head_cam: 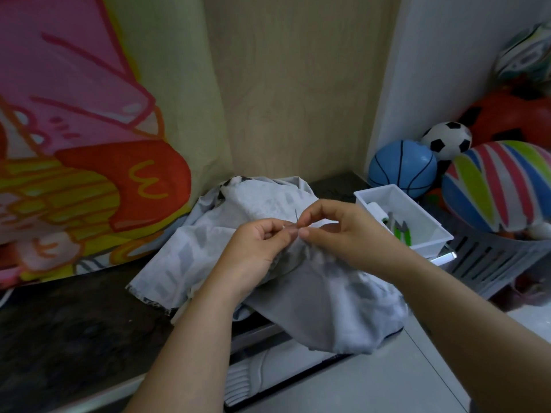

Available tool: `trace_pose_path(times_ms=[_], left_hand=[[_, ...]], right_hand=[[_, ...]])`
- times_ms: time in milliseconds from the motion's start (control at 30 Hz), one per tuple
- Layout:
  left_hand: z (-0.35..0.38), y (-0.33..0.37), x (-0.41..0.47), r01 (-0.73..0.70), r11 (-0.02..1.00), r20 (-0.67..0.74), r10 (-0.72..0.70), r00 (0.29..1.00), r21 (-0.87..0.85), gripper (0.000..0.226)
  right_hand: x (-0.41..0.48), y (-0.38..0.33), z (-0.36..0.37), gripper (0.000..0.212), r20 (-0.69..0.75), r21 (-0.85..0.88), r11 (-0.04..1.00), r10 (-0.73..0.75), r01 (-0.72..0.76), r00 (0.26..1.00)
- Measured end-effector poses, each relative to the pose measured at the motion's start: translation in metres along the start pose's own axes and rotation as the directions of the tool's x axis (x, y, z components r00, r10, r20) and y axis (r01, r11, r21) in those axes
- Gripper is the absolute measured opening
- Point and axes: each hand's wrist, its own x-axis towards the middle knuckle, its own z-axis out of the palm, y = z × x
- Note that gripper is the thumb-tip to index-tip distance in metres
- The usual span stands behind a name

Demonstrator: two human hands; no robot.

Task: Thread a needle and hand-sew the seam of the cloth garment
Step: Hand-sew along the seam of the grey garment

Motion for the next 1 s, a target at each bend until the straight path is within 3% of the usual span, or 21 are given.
trace_pose_path(times_ms=[133,233,333,400,433,467,500,533,567,633,700,767,800,933,1000], left_hand=[[0.003,-0.001,-0.001,0.035,0.999,0.022,-0.035,0.999,0.006,0.013],[0.003,-0.004,0.0,0.078,0.996,-0.048,-0.077,0.996,0.033,0.014],[0.002,-0.009,0.003,0.126,0.989,-0.113,-0.116,0.987,0.081,0.014],[0.002,-0.01,0.004,0.137,0.986,-0.116,-0.125,0.985,0.1,0.016],[0.002,-0.011,0.005,0.139,0.986,-0.115,-0.128,0.985,0.096,0.017],[0.003,-0.011,0.005,0.142,0.985,-0.114,-0.131,0.985,0.094,0.017],[0.003,-0.01,0.005,0.142,0.985,-0.113,-0.131,0.985,0.1,0.016],[0.004,-0.009,0.006,0.142,0.984,-0.115,-0.13,0.985,0.108,0.016],[0.004,-0.008,0.005,0.14,0.984,-0.117,-0.127,0.985,0.109,0.016],[0.004,-0.005,0.005,0.129,0.986,-0.114,-0.117,0.987,0.105,0.015],[0.005,-0.001,0.003,0.12,0.986,-0.111,-0.108,0.988,0.116,0.015],[0.006,0.002,0.001,0.115,0.988,-0.095,-0.105,0.99,0.105,0.015],[0.006,0.002,0.001,0.114,0.988,-0.077,-0.107,0.991,0.1,0.015],[0.002,-0.004,0.001,0.131,0.983,-0.012,-0.13,0.991,0.129,0.017],[-0.002,-0.006,0.002,0.138,0.98,0.014,-0.141,0.99,0.143,0.018]], right_hand=[[0.0,0.002,0.005,0.004,-0.07,-0.094,0.995,0.006,-0.012,0.998],[0.005,0.002,-0.002,0.012,-0.268,-0.105,0.994,-0.009,-0.02,0.963],[0.006,-0.007,-0.021,0.006,-0.577,0.096,0.995,0.037,0.023,0.816],[0.007,-0.013,-0.034,0.007,-0.683,0.343,0.93,0.149,0.134,0.715],[0.007,-0.016,-0.037,0.011,-0.645,0.547,0.802,0.222,0.239,0.731],[0.006,-0.021,-0.036,0.015,-0.541,0.741,0.603,0.277,0.294,0.794],[0.004,-0.025,-0.034,0.019,-0.411,0.863,0.433,0.3,0.261,0.861],[0.001,-0.027,-0.031,0.022,-0.275,0.914,0.378,0.302,0.151,0.913],[0.0,-0.029,-0.027,0.024,-0.146,0.904,0.427,0.298,0.005,0.943],[-0.003,-0.023,-0.016,0.021,0.02,0.71,0.668,0.294,-0.221,0.956],[-0.005,-0.007,-0.004,0.011,-0.054,0.199,0.956,0.232,-0.217,0.971],[-0.004,0.007,0.006,0.002,-0.149,-0.261,0.962,0.043,-0.081,0.988],[-0.005,0.01,0.008,0.006,-0.164,-0.332,0.942,-0.008,-0.048,0.986],[-0.003,0.017,0.008,0.018,-0.161,-0.392,0.919,-0.037,-0.029,0.986],[-0.002,0.017,0.004,0.015,-0.172,-0.409,0.912,-0.037,-0.037,0.984]])
